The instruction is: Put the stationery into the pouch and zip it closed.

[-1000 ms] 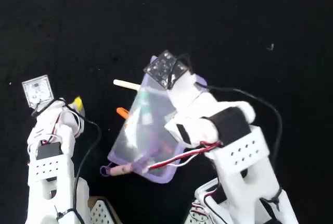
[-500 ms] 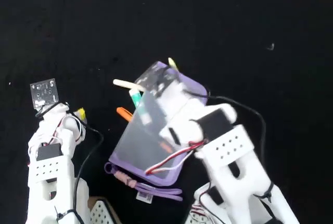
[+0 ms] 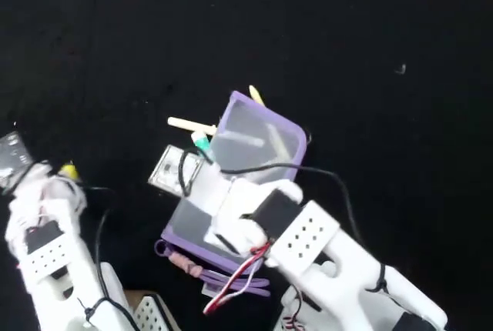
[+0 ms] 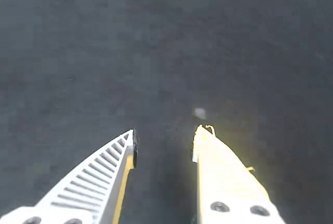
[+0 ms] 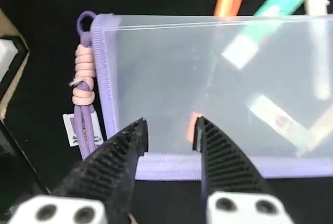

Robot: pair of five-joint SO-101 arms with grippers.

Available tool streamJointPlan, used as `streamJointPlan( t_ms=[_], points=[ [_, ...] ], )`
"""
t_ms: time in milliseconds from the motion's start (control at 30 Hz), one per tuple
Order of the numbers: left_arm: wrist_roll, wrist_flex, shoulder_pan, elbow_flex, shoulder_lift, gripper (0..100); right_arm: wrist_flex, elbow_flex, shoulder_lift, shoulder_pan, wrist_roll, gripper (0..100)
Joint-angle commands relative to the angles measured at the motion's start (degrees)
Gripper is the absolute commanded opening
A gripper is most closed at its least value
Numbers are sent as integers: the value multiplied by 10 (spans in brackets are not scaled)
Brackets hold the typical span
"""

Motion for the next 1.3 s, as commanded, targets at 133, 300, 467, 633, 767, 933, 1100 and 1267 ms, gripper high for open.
streamJointPlan(
  t_ms=[133,300,467,633,767,933,1100,1267],
  points=[
    [-4,-19,-198,1,-6,195,-48,24,-14,-69,-9,158],
    [-6,-19,-260,17,-8,195,-56,31,-7,-74,-11,158],
    [-6,-16,-293,19,-3,195,-73,11,68,-124,-31,152],
    [-6,-19,-297,36,-8,195,-93,-43,192,-144,-33,123],
    [-7,-19,-297,38,-8,195,-119,-65,280,-145,-47,123],
    [-30,-19,-320,37,-8,195,-125,-88,336,-172,-62,123],
    [-30,-19,-331,36,-8,194,-121,-98,350,-185,-62,123],
    [-31,-19,-331,36,-8,194,-92,-106,319,-195,-62,124]
  ],
)
